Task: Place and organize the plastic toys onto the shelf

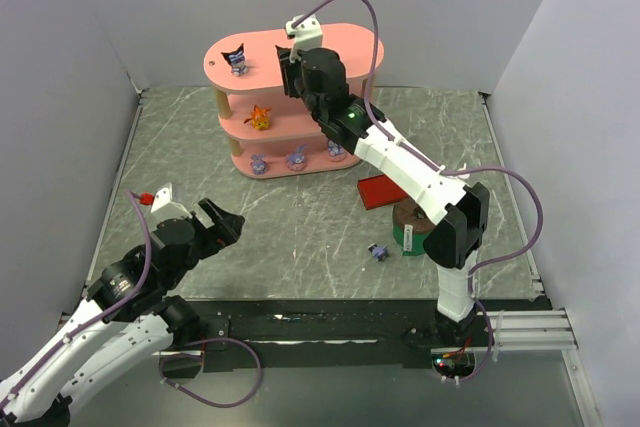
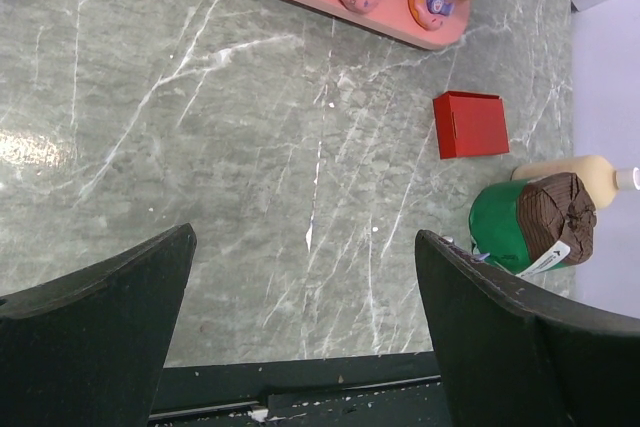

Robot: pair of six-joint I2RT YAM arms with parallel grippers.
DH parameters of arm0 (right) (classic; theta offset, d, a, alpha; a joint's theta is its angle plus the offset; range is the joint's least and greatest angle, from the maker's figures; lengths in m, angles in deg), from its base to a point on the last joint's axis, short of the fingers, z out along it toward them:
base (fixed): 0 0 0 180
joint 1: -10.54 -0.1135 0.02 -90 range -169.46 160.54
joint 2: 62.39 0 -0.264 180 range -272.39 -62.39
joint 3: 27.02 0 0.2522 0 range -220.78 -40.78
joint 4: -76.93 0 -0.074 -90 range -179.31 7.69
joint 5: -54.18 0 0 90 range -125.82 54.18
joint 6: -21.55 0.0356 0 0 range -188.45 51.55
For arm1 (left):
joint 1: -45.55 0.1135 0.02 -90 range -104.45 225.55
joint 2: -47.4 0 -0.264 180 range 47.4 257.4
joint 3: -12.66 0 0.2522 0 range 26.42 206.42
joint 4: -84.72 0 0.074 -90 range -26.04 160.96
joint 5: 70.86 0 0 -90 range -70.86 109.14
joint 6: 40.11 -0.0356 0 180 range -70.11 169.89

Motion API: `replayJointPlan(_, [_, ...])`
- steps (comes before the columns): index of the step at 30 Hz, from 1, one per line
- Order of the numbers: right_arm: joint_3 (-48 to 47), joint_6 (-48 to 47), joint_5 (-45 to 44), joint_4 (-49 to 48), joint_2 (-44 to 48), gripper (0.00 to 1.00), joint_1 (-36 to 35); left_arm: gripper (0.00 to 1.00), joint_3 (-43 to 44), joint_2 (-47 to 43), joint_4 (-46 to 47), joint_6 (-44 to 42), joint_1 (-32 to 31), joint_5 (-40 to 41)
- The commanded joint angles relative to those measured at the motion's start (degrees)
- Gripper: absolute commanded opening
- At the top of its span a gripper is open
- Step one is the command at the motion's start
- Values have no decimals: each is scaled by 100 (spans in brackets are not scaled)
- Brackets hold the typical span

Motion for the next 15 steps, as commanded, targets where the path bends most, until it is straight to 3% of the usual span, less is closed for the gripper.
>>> replayJointPlan(1, [-30,-71,-210,-391,-6,0,48,96,46,39,126,0,-15,39])
replayJointPlan(15, [637,-105,-526,-1015,46,1,57,96,55,39,99,27,-15,109])
